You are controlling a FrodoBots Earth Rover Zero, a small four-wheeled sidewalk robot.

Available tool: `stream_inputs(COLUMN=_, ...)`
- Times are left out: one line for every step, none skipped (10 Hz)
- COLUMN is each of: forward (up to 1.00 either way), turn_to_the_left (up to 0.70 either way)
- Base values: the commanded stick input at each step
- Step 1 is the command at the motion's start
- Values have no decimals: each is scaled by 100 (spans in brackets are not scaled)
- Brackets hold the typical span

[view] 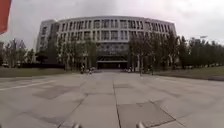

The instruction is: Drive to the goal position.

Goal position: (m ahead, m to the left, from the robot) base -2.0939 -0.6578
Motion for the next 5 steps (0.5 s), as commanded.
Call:
stream_inputs(forward=50, turn_to_the_left=0)
stream_inputs(forward=50, turn_to_the_left=0)
stream_inputs(forward=50, turn_to_the_left=0)
stream_inputs(forward=50, turn_to_the_left=0)
stream_inputs(forward=50, turn_to_the_left=0)
